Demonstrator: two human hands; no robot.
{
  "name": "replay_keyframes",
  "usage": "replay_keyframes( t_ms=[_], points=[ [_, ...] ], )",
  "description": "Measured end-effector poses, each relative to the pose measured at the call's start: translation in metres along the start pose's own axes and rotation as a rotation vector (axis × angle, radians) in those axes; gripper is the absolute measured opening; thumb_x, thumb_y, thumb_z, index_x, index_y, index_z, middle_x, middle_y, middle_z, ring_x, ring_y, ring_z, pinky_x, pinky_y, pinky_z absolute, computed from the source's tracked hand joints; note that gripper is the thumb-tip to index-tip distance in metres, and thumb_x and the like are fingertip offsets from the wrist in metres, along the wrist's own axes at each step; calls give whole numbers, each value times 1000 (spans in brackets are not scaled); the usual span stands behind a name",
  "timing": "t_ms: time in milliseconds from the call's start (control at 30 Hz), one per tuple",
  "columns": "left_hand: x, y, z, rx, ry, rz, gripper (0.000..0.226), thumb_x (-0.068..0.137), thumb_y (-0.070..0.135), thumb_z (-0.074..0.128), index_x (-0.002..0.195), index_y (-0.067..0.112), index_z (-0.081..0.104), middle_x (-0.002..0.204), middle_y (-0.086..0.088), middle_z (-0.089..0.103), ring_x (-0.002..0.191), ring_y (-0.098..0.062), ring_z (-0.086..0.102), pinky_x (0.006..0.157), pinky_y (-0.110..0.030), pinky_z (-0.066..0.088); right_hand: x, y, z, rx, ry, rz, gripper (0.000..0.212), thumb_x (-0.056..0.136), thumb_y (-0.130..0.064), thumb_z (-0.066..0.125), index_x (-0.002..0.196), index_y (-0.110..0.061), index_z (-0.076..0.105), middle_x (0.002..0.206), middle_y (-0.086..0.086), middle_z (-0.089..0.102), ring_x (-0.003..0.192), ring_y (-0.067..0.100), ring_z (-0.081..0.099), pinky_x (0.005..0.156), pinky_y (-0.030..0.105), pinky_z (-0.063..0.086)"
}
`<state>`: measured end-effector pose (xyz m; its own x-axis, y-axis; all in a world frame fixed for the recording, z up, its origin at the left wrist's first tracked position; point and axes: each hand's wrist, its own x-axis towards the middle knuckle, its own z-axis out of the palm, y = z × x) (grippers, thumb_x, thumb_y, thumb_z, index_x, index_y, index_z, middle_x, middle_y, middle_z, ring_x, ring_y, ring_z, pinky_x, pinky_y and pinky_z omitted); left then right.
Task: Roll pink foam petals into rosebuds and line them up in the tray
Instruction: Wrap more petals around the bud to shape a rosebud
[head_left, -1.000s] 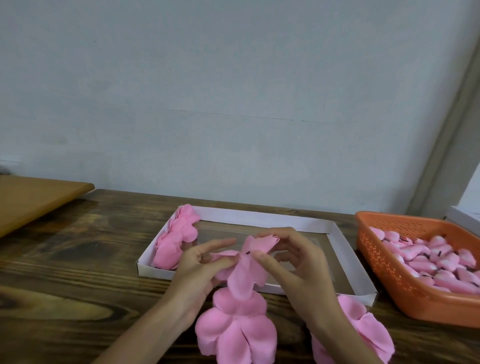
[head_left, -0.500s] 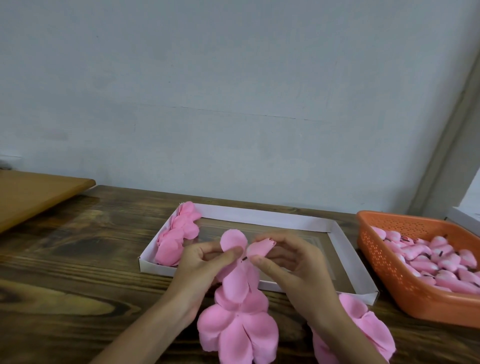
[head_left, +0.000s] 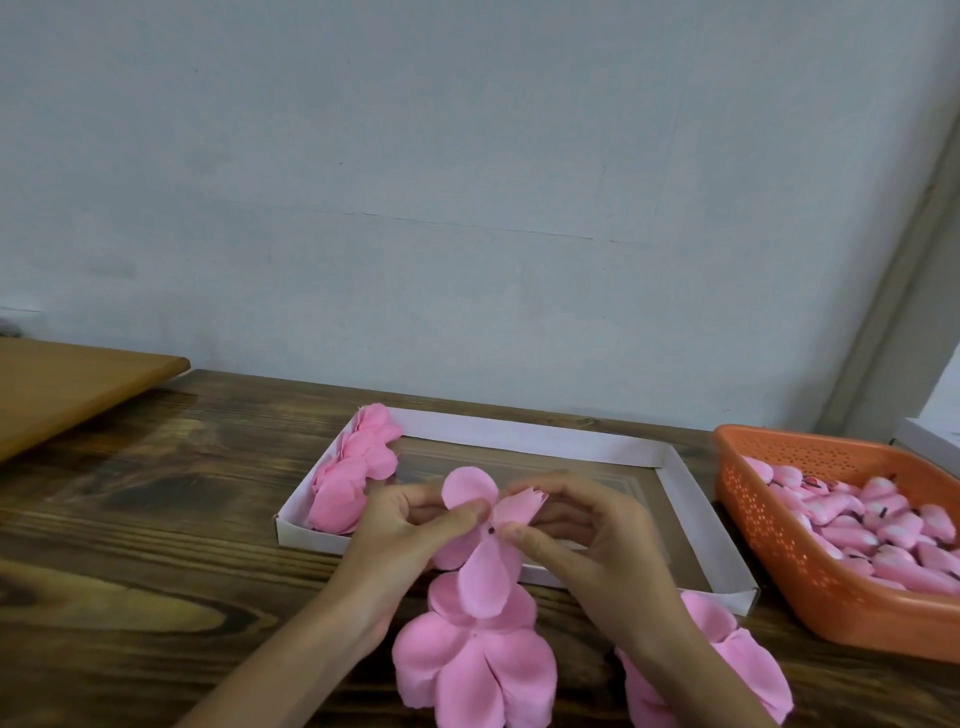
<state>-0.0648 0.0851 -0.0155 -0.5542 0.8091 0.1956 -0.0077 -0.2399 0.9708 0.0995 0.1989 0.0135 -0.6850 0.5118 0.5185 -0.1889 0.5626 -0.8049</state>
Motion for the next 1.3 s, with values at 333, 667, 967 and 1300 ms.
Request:
replay_keyframes(
  t_ms=[333, 667, 967, 1300],
  points=[
    [-1, 0, 5, 124, 89, 199, 12, 89, 23, 79, 87, 12, 82, 82, -14, 78, 78, -17, 71, 68, -36, 55, -6, -4, 12, -176, 67, -63, 33, 74, -13, 93, 93, -24, 68, 88, -14, 77, 79, 9, 77, 74, 31, 63],
    [-2, 1, 7, 229, 65, 380, 26, 86, 42, 76, 87, 17, 81, 79, -8, 75, 74, -27, 71, 65, -44, 58, -5, -6, 11, -125, 77, -37, 35, 70, -12, 94, 91, -26, 70, 114, -12, 73, 79, 20, 76, 69, 37, 64],
    [-7, 5, 14, 399, -52, 491, 22, 97, 38, 60, 85, 26, 73, 86, 7, 61, 82, -16, 61, 72, -20, 45, -8, -8, 14, -216, 107, -25, 32, 70, -19, 94, 85, -23, 66, 79, -10, 75, 69, 14, 74, 63, 39, 62],
    [-10, 12, 13, 364, -119, 469, 26, 93, 44, 70, 115, 32, 75, 110, 1, 77, 105, -27, 71, 82, -43, 59, -8, -11, 13, -220, 167, -64, 41, 75, -22, 90, 97, -36, 59, 81, -17, 73, 63, 14, 70, 57, 25, 55]
  ],
)
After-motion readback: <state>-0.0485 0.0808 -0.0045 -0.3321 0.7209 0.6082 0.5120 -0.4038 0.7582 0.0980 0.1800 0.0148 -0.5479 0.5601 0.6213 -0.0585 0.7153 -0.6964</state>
